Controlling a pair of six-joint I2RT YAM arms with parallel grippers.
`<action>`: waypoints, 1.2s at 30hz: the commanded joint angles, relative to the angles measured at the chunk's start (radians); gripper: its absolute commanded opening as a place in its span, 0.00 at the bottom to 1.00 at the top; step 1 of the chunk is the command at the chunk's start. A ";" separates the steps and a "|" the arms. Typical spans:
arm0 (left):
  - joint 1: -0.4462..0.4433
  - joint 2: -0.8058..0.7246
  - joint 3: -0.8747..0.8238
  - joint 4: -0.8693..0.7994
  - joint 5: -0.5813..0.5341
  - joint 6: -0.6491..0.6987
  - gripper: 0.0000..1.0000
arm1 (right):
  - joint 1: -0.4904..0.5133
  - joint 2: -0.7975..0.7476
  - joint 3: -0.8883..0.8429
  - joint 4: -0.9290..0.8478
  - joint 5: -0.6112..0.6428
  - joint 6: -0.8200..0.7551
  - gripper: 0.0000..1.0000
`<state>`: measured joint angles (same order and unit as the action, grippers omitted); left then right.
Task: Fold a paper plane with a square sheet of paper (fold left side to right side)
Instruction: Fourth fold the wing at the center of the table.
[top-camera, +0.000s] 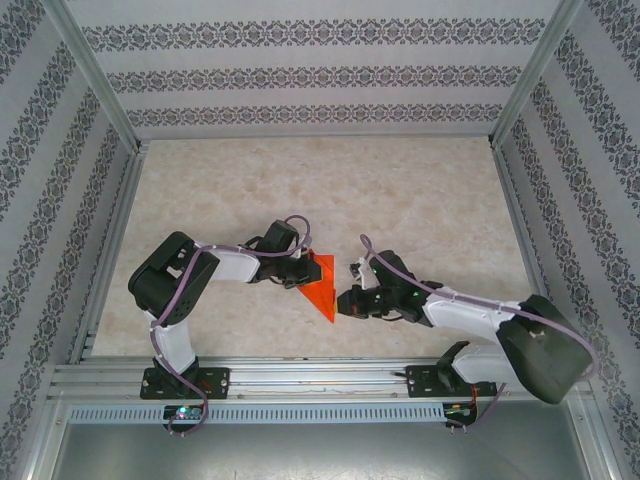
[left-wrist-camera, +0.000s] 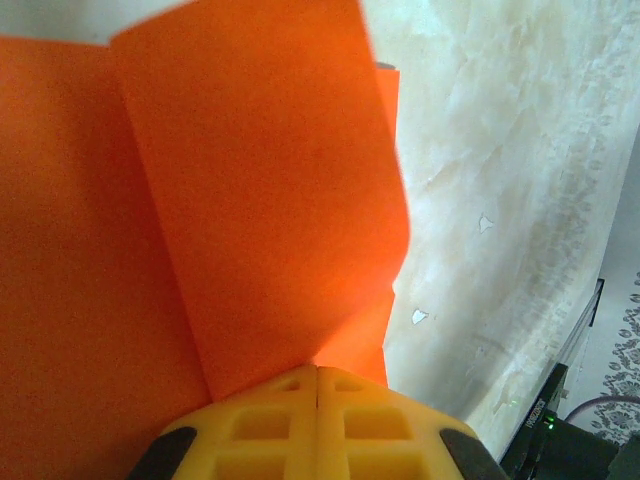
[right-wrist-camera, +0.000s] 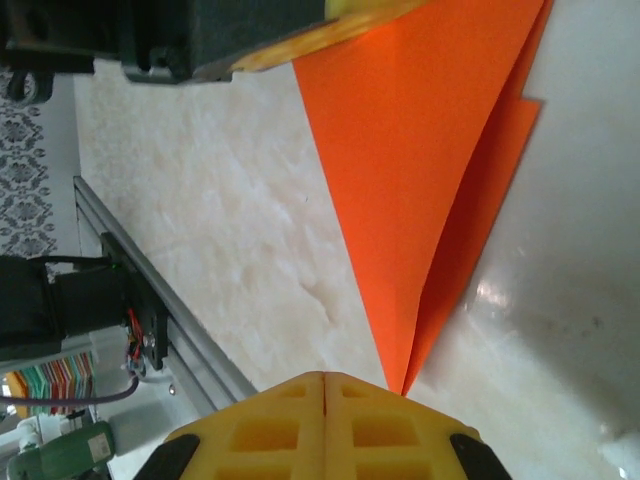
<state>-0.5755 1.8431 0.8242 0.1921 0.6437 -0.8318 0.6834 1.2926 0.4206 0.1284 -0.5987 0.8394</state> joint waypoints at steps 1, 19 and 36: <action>0.017 0.025 -0.030 -0.086 -0.076 -0.003 0.00 | 0.004 0.067 0.059 0.064 0.051 -0.003 0.00; 0.016 0.018 -0.017 -0.096 -0.073 0.004 0.00 | 0.041 0.290 0.162 -0.032 0.166 -0.029 0.00; 0.016 -0.163 -0.030 -0.046 -0.068 0.036 0.06 | 0.076 0.326 0.202 -0.302 0.351 -0.070 0.00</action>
<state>-0.5739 1.7412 0.8097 0.1432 0.5930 -0.8253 0.7532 1.5867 0.6373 0.0097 -0.3725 0.8024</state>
